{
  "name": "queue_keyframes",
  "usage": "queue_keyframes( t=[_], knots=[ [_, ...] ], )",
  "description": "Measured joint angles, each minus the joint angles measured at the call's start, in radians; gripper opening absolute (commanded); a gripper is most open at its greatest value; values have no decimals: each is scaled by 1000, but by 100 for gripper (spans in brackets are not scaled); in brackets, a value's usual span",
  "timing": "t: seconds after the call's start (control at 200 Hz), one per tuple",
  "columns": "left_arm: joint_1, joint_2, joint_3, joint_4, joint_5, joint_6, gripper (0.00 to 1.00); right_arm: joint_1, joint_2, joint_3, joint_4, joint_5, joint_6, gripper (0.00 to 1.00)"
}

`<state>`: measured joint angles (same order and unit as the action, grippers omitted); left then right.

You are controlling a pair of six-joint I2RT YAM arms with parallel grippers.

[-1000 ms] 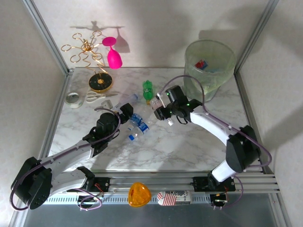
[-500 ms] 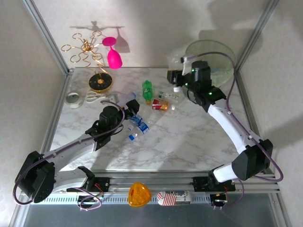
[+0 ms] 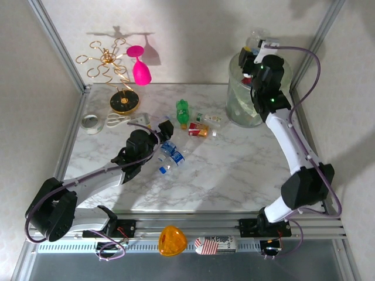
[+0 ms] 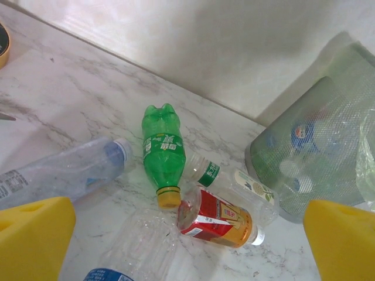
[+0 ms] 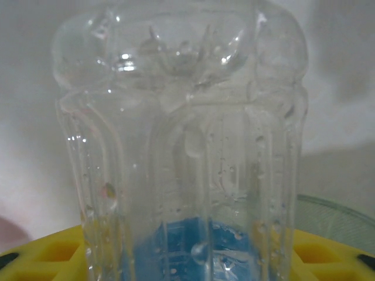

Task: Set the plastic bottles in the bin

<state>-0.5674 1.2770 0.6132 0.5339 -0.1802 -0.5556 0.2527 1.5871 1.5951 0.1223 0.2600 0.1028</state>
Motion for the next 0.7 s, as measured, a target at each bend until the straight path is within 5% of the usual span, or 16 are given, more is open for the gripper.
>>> queue_keyframes(
  t=[0.426, 0.576, 0.701],
  knots=[
    [0, 56, -33, 68, -31, 75, 100, -85, 257, 74, -52, 24, 8, 59],
    [0, 82, -26, 42, -38, 84, 100, -94, 287, 75, -82, 6, 41, 72],
    [0, 84, -17, 16, -38, 85, 100, -96, 294, 84, -91, -1, 53, 95]
  ],
)
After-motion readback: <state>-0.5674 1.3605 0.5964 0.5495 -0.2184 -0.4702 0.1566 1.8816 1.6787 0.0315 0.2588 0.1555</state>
